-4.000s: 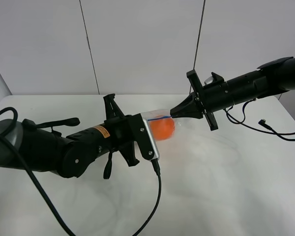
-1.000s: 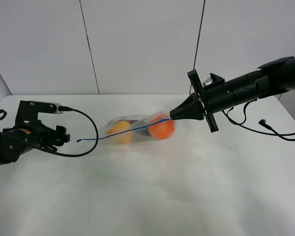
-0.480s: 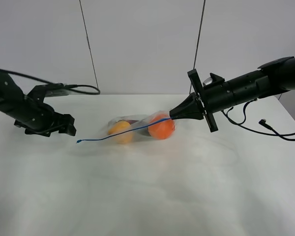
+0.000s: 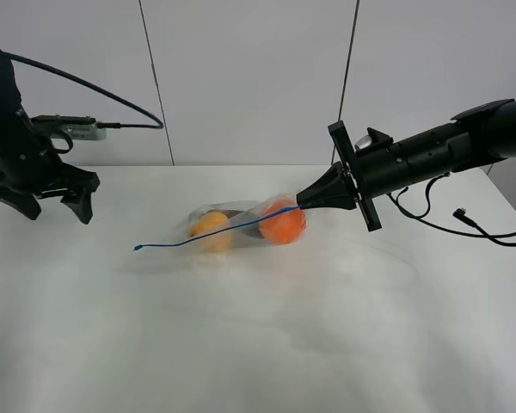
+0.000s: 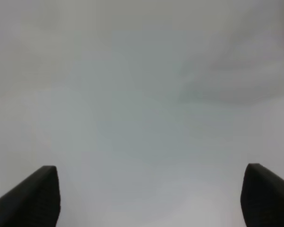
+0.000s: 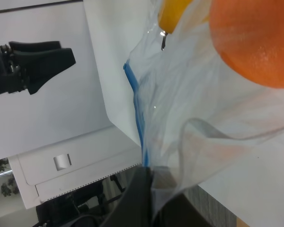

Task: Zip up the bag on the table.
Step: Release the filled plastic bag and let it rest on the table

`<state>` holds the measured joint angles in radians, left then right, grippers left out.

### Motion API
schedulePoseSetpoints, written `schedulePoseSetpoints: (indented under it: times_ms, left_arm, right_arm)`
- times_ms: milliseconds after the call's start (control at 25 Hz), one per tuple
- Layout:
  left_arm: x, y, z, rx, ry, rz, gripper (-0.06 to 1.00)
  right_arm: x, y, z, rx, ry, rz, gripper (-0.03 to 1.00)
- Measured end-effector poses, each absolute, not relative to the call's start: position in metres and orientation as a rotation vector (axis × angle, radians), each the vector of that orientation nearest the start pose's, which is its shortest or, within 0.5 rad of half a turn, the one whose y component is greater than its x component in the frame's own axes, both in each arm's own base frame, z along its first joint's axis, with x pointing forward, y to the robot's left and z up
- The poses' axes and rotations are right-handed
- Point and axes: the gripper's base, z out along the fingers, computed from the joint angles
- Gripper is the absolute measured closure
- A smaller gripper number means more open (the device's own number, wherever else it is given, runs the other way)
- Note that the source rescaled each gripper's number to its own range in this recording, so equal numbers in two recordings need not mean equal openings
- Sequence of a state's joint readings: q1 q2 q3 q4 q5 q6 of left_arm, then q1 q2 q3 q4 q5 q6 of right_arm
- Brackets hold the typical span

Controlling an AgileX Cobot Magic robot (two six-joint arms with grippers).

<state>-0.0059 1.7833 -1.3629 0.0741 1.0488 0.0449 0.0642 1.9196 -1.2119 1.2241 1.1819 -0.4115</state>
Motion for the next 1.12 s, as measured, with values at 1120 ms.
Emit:
schedulePoseSetpoints:
  times_ms: [1120]
  left_arm:
    - [0.105, 0.003, 0.293, 0.017, 2.711, 0.054, 0.06]
  right_arm:
    - [0.355, 0.102, 0.204, 0.244, 2.700, 1.618, 0.97]
